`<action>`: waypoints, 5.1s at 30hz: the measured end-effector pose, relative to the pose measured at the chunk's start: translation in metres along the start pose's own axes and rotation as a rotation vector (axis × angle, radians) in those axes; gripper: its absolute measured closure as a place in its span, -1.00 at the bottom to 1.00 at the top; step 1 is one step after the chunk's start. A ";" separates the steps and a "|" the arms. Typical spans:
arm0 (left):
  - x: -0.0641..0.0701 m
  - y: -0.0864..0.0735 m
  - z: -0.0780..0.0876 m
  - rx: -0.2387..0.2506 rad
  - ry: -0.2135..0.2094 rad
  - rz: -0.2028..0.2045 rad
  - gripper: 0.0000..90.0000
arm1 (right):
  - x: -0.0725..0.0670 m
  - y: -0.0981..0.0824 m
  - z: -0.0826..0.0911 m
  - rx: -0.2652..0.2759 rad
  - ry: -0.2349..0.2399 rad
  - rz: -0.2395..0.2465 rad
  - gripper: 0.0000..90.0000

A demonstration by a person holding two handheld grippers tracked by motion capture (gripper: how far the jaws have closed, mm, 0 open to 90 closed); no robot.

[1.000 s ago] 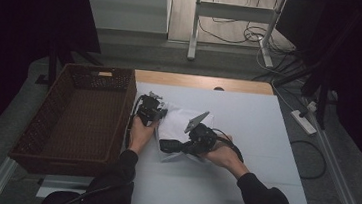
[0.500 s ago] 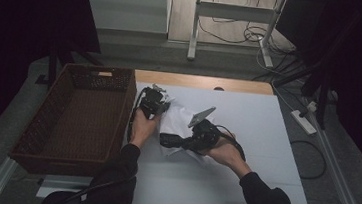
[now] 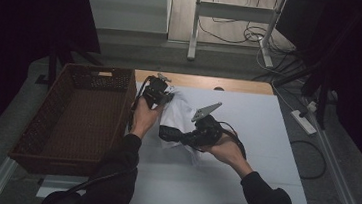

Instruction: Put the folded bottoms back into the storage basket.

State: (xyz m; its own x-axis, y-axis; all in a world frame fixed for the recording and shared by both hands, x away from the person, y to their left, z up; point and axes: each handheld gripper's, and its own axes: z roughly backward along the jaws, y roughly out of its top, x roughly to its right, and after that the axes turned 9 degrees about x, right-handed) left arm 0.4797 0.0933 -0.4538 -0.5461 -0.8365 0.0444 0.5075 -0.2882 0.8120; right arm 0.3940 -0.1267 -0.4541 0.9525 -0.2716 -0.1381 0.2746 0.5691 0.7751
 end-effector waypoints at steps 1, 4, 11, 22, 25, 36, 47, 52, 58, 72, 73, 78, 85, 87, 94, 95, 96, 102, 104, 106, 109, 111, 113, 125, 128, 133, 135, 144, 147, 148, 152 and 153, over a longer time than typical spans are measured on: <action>0.000 0.002 0.001 0.001 -0.001 -0.003 0.84 | -0.001 0.001 0.001 0.010 0.001 -0.003 0.73; -0.002 0.009 0.007 0.009 0.000 -0.005 0.84 | -0.003 0.006 0.004 0.034 0.001 0.004 0.73; -0.005 0.022 0.017 0.015 0.002 -0.016 0.83 | -0.005 0.014 0.009 0.079 -0.001 0.005 0.73; -0.018 0.041 0.042 0.036 0.014 -0.013 0.83 | -0.010 0.034 0.010 0.155 0.009 0.007 0.73; -0.021 0.042 0.047 0.040 0.016 -0.010 0.83 | -0.012 0.039 0.009 0.164 0.011 0.009 0.73; -0.043 0.048 0.075 0.071 0.042 0.003 0.84 | -0.020 0.062 -0.005 0.215 0.030 0.026 0.73; -0.061 0.046 0.095 0.091 0.056 0.016 0.84 | -0.026 0.078 -0.021 0.242 0.051 0.044 0.73; -0.071 0.045 0.104 0.094 0.067 0.022 0.84 | -0.028 0.087 -0.032 0.254 0.060 0.044 0.73; -0.084 0.046 0.118 0.102 0.084 0.035 0.84 | -0.031 0.099 -0.041 0.257 0.069 0.051 0.73; -0.111 0.046 0.141 0.153 0.098 0.071 0.84 | -0.032 0.123 -0.055 0.292 0.081 0.072 0.73; -0.111 0.046 0.141 0.153 0.098 0.071 0.84 | -0.032 0.123 -0.055 0.292 0.081 0.072 0.73; -0.118 0.047 0.149 0.173 0.105 0.082 0.84 | -0.032 0.131 -0.059 0.312 0.088 0.072 0.73; -0.125 0.052 0.165 0.195 0.131 0.079 0.84 | -0.035 0.144 -0.062 0.334 0.102 0.080 0.73; -0.126 0.054 0.170 0.202 0.142 0.074 0.84 | -0.036 0.148 -0.063 0.342 0.104 0.085 0.73; -0.134 0.058 0.188 0.234 0.160 0.078 0.84 | -0.043 0.164 -0.066 0.367 0.105 0.108 0.73; -0.134 0.058 0.188 0.234 0.160 0.078 0.85 | -0.043 0.164 -0.066 0.367 0.105 0.108 0.73; -0.135 0.059 0.191 0.238 0.162 0.077 0.85 | -0.044 0.165 -0.067 0.370 0.108 0.108 0.73; -0.141 0.059 0.205 0.268 0.170 0.078 0.85 | -0.050 0.176 -0.073 0.387 0.110 0.127 0.73; -0.143 0.059 0.210 0.277 0.177 0.079 0.85 | -0.052 0.179 -0.075 0.394 0.111 0.131 0.73; -0.145 0.059 0.215 0.288 0.182 0.084 0.85 | -0.056 0.185 -0.077 0.404 0.113 0.137 0.73; -0.149 0.058 0.222 0.304 0.185 0.092 0.85 | -0.058 0.189 -0.078 0.410 0.116 0.140 0.72; -0.152 0.057 0.226 0.316 0.186 0.099 0.85 | -0.061 0.193 -0.080 0.412 0.115 0.147 0.73; -0.154 0.056 0.231 0.320 0.191 0.101 0.85 | -0.062 0.196 -0.082 0.416 0.115 0.151 0.73; -0.170 0.039 0.236 0.286 0.201 0.114 0.85 | -0.072 0.199 -0.107 0.398 0.123 0.154 0.72; -0.173 0.033 0.234 0.274 0.204 0.123 0.84 | -0.072 0.197 -0.116 0.383 0.125 0.150 0.72; -0.178 0.024 0.230 0.255 0.208 0.129 0.85 | -0.073 0.194 -0.124 0.375 0.127 0.143 0.72; -0.181 0.020 0.228 0.246 0.207 0.134 0.84 | -0.074 0.193 -0.128 0.371 0.129 0.138 0.72; -0.188 0.001 0.213 0.201 0.198 0.136 0.84 | -0.074 0.182 -0.148 0.341 0.130 0.123 0.72; -0.189 -0.003 0.210 0.192 0.195 0.134 0.84 | -0.073 0.179 -0.152 0.333 0.130 0.120 0.72; -0.189 -0.005 0.208 0.187 0.191 0.133 0.84 | -0.073 0.176 -0.155 0.326 0.132 0.114 0.72; -0.192 -0.013 0.201 0.167 0.182 0.142 0.84 | -0.073 0.172 -0.161 0.320 0.135 0.103 0.72; -0.193 -0.015 0.199 0.160 0.182 0.144 0.84 | -0.073 0.169 -0.164 0.308 0.133 0.100 0.72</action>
State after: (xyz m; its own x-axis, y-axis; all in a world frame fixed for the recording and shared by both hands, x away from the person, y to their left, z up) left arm 0.4448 0.3514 -0.3587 -0.3404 -0.9375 0.0724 0.4514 -0.0954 0.8872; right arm 0.3929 0.1167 -0.4146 0.9871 -0.1108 -0.1154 0.1454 0.3209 0.9359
